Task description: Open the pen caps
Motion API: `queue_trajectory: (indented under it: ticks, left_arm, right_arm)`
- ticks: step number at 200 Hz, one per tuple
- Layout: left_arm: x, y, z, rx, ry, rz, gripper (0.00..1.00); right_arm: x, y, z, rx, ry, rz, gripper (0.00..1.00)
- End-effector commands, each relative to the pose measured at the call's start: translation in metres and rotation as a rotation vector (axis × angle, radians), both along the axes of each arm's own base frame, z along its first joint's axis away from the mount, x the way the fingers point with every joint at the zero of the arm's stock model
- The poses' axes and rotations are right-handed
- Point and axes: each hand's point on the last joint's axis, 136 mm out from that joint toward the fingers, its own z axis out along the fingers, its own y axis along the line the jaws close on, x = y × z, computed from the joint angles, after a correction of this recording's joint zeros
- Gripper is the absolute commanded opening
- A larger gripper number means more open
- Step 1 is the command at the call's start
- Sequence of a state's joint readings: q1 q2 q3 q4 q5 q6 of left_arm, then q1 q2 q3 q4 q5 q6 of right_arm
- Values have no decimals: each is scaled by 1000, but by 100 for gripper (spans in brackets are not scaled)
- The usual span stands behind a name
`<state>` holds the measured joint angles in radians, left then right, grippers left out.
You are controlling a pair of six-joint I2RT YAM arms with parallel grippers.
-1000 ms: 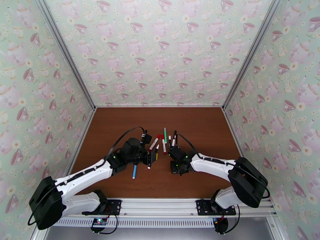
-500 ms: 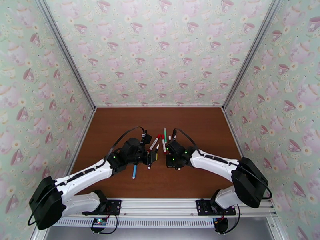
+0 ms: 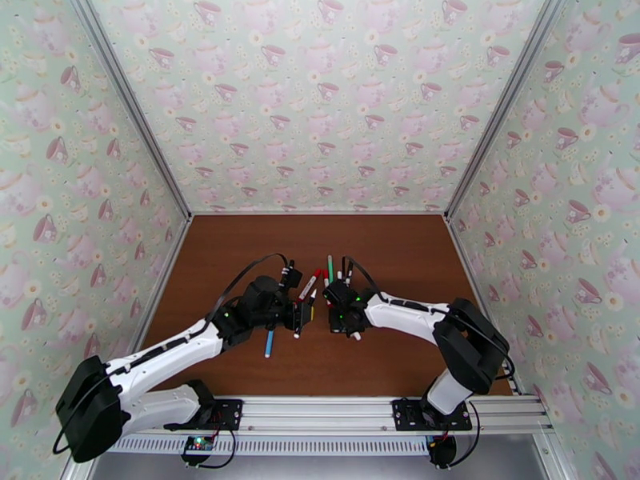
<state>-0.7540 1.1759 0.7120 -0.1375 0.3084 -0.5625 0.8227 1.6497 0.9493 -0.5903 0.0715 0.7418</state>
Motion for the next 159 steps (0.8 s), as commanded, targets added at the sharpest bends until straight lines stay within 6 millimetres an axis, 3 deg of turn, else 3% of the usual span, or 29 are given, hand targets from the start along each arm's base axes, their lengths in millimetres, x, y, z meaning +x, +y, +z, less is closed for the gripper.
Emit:
queue_trajectory:
  ticks: [1,130,159]
  left_arm:
    - [2,4,4,-10,-8,22,0]
    - [0,5,-2,-5,4,24,0]
    - [0,5,-2,-3,2,26,0]
  right_arm:
    - [4,-13,-1,-47,-11,-51,11]
    - [3,-35,1,-71,-14,-109,10]
    - [3,-28,8,-12,-36,-83,10]
